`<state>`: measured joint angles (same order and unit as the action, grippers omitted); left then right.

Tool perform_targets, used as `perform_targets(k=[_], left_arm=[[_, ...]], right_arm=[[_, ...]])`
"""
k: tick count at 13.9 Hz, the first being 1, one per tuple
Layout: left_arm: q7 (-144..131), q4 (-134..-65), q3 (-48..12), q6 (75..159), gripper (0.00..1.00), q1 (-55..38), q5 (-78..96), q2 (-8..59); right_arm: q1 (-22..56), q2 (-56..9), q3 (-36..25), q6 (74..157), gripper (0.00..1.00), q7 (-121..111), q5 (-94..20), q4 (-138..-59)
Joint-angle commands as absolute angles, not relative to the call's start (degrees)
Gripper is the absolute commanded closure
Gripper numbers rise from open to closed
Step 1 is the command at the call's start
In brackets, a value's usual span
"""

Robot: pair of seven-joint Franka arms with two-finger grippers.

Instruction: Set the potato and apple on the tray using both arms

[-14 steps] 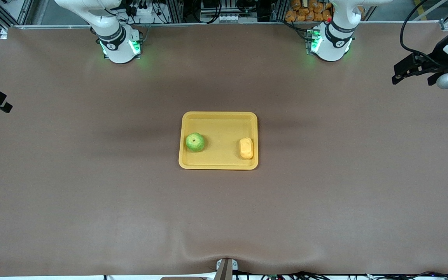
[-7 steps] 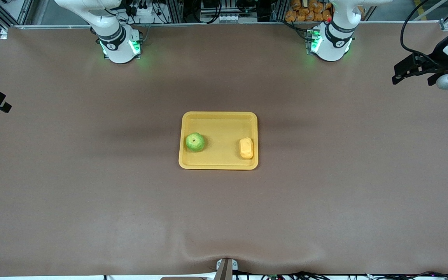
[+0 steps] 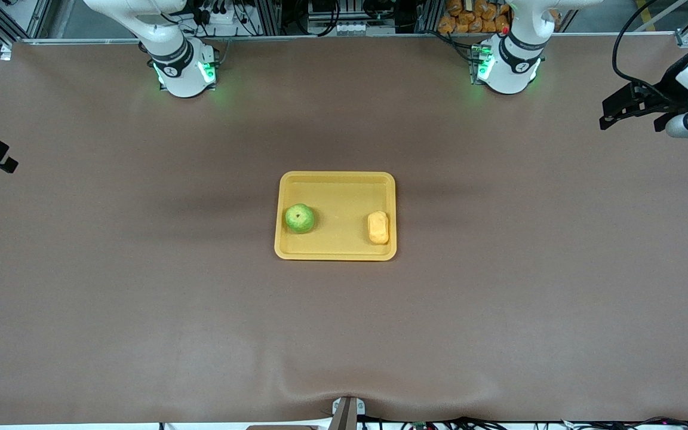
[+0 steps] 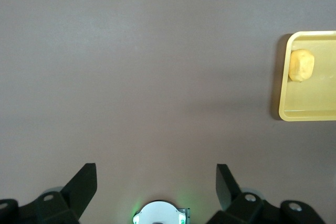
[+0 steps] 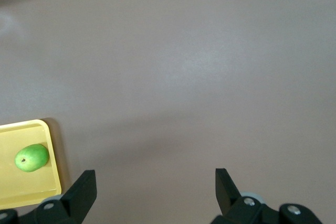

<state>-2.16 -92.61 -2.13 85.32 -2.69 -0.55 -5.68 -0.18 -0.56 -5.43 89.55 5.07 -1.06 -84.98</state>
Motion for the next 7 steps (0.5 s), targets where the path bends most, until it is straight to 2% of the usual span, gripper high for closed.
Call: perform_targets(k=[1,7], left_arm=[[-2.2,-91.1,-2.5,84.8,0.0,-2.6,-0.8,-5.2],[-2.4,-90.4,-2.2,84.7,0.0,-2.5,-0.9,-4.8]], right_arm=[[0.3,-1.1,-5.5,88.7,0.0,4.7,0.1,-83.5],[0.4,-1.1,-5.5,88.6,0.0,4.8,0.0,-83.6]])
